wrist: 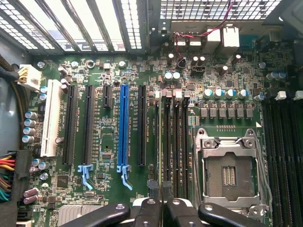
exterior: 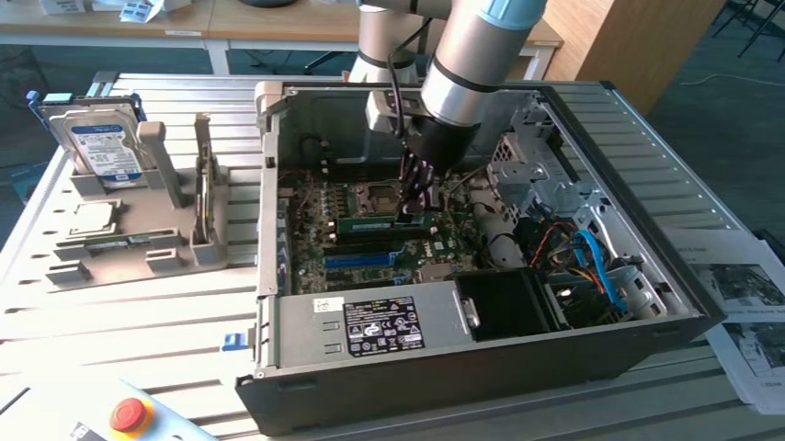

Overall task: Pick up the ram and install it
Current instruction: 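Insert the ram into the slot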

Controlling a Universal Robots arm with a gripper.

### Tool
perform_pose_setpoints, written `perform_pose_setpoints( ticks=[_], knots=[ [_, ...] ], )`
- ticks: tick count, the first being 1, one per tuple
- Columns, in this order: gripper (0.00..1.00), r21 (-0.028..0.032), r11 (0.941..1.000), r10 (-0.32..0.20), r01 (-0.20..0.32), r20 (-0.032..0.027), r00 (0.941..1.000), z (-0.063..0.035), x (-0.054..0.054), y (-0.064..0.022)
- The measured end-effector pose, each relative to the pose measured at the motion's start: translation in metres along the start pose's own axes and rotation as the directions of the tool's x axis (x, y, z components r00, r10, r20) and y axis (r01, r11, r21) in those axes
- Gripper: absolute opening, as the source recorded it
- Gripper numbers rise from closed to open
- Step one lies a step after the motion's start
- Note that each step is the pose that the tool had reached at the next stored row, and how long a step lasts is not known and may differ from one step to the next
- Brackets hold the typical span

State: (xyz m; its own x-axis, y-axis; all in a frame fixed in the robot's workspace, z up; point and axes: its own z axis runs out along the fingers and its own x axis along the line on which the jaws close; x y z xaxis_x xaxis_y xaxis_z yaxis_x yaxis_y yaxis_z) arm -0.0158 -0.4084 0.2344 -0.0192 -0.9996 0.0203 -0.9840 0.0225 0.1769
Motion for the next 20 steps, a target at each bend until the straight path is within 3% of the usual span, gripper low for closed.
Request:
perform_pose_setpoints(
  ticks=[5,16,20],
  knots=[
    [0.12,-0.004,1.0,0.0,0.0,-0.0005,1.0,-0.0004,0.0001,-0.0012],
    [0.12,-0.0041,1.0,0.0,0.0,-0.0006,1.0,0.0014,0.0001,-0.0015],
    [0.12,-0.0097,1.0,0.0,0.0,-0.0002,1.0,0.0013,0.0002,-0.0025]
  ],
)
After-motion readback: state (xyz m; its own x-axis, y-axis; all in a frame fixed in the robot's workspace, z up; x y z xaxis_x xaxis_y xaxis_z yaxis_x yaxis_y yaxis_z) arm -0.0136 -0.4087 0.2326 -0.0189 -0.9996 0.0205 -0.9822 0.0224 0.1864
